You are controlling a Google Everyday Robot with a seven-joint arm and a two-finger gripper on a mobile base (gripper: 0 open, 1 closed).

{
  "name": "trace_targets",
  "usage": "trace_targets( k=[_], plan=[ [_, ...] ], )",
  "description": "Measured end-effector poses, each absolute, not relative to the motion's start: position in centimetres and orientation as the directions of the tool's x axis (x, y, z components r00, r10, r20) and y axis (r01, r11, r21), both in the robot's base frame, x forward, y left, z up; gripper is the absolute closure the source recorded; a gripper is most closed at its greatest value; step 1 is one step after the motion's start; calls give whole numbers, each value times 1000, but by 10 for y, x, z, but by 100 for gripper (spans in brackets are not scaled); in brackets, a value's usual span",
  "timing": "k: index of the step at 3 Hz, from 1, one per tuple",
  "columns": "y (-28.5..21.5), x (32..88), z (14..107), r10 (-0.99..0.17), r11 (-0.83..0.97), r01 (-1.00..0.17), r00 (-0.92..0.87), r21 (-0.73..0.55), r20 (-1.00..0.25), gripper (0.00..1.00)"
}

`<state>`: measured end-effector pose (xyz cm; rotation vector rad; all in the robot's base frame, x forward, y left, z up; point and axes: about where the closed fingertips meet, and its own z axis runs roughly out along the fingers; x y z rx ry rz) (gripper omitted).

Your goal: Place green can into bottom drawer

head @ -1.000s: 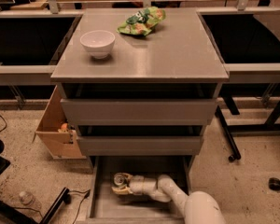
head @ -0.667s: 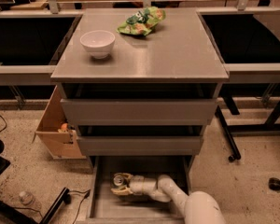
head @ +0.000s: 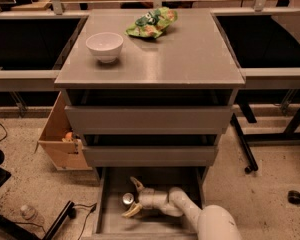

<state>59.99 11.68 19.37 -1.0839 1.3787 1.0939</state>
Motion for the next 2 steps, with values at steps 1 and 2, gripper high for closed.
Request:
trace_targets(
  k=[1, 2],
  plan=[
    [112, 588, 205, -36, 173, -984, -54, 47, -998, 0],
    [63, 585, 228, -139, 196, -980, 2, -30, -990, 0]
  ],
)
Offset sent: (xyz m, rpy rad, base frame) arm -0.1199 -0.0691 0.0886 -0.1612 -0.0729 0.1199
